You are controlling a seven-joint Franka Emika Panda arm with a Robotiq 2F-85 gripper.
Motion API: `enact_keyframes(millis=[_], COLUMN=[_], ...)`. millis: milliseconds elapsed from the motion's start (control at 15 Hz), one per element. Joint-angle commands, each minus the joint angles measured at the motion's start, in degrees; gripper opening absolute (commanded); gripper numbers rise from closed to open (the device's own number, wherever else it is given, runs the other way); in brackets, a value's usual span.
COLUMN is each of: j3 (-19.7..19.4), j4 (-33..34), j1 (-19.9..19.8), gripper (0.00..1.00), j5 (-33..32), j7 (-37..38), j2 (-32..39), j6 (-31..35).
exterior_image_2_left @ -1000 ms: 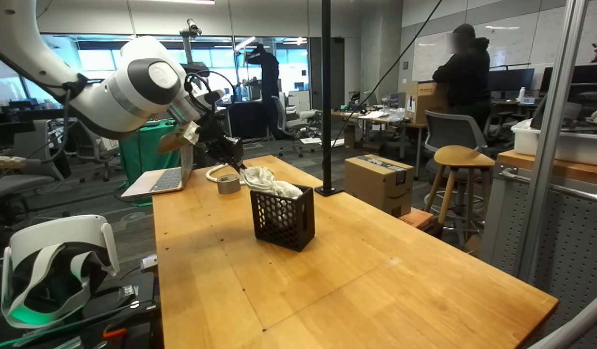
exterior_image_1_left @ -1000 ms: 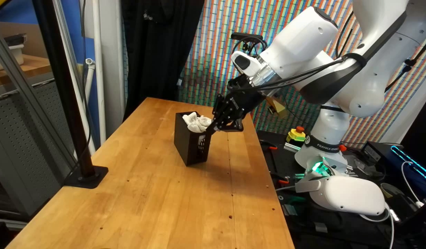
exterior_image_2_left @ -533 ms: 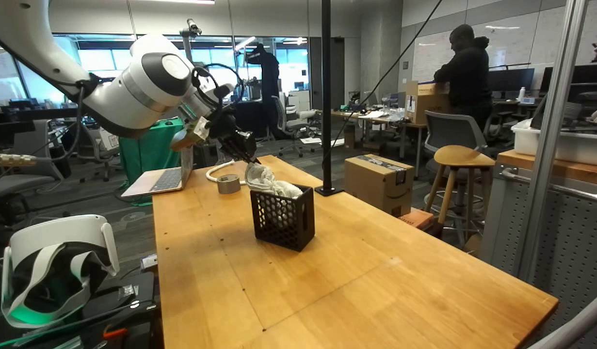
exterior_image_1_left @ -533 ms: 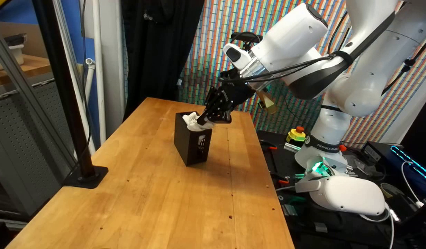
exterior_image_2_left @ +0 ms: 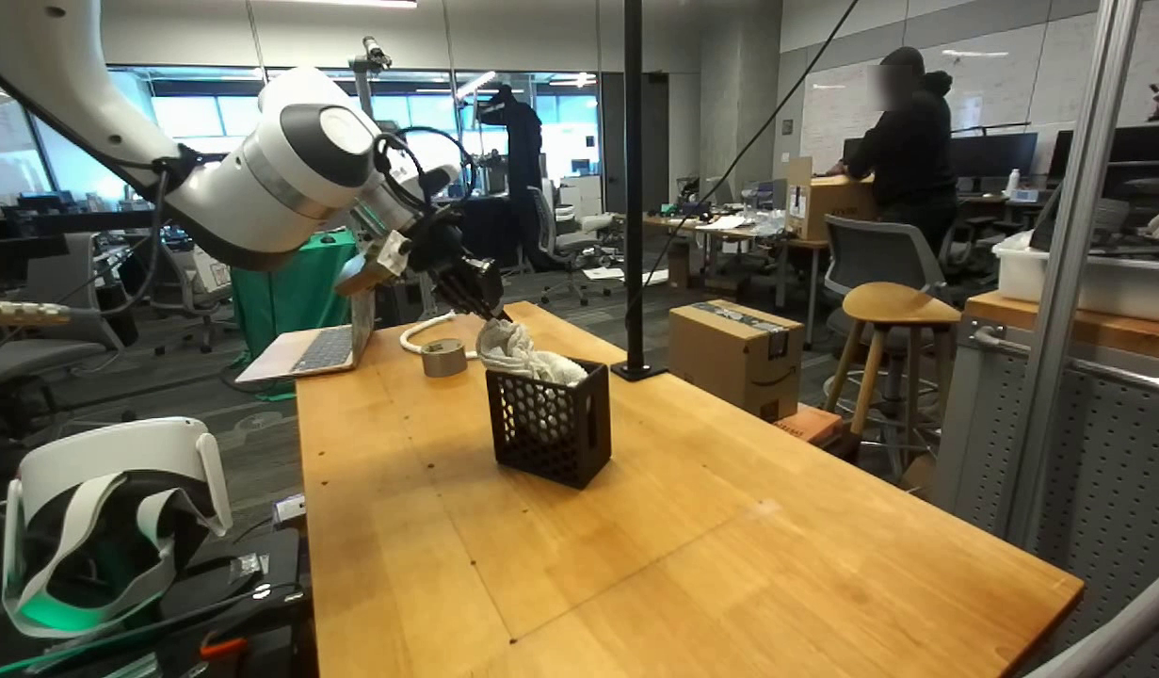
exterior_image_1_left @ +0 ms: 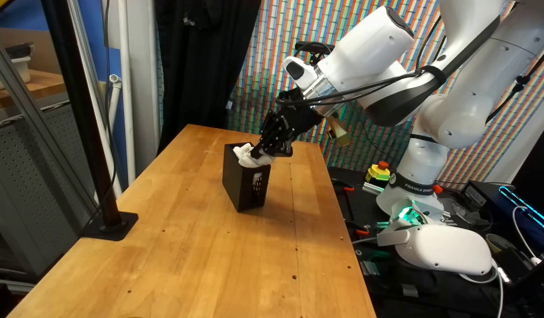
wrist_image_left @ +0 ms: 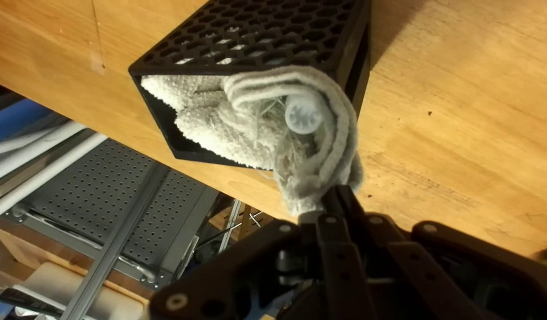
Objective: Put the marker on the cloth, fold the cloth and put it in the box
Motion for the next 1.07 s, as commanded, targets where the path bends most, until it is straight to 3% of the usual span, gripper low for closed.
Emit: enact_keyframes(millis=[0, 1000], j3=[1.3, 1.5], j4=[0.7, 2.8], j1=[-1.8, -6.6], gripper=[0.08, 0.08], j5=[-2.4, -6.7], j7=[2.5, 8.5], j2=[0.0, 0.1], j6=[-1.1, -3.4])
